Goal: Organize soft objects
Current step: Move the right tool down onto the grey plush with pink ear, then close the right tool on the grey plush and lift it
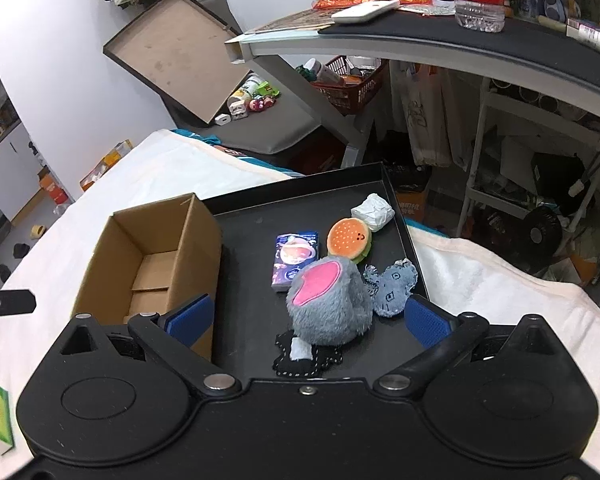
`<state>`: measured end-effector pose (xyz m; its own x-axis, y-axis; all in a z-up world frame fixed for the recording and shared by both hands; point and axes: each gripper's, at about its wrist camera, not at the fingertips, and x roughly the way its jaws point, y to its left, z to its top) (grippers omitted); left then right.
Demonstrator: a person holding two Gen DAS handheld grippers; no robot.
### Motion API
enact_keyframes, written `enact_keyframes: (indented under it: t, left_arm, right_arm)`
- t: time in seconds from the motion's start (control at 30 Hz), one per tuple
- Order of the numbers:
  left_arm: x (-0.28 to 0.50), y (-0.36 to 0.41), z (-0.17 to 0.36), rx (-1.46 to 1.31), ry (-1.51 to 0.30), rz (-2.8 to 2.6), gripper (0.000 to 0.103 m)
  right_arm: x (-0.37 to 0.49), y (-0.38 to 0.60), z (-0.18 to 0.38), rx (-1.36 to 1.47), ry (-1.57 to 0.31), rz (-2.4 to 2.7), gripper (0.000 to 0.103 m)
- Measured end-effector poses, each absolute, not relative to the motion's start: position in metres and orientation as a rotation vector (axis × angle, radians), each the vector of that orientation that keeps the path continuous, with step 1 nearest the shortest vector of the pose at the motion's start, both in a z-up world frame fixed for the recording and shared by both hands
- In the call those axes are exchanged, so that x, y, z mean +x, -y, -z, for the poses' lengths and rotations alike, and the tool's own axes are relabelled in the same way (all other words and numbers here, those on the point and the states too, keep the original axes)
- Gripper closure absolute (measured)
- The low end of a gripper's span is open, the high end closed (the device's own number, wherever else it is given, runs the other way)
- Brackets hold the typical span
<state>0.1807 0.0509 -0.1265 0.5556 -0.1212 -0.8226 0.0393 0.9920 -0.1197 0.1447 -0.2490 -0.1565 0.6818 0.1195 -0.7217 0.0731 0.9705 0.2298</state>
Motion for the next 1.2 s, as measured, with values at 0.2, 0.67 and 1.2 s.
enact_keyframes:
  t: [0.2,0.67,1.2]
  left_arm:
    - [0.197,-0.065,0.150,-0.106,-1.011,0.079,0.023]
    - [0.234,-0.074,0.184,-0.137,-1.071,0.073,0.040]
    - [0.256,-0.074,0.214,-0.113,-1.131,0.036,0.079]
  right_arm:
    - [0.162,0.248,0.172,0.232,-0.842,-0.026,0.000]
    - [0.203,0.226,0.206,0.153,-0.956,-0.027,0.000]
    - [0.228,0.218,0.238,0.092,-1.095,0.032,0.056]
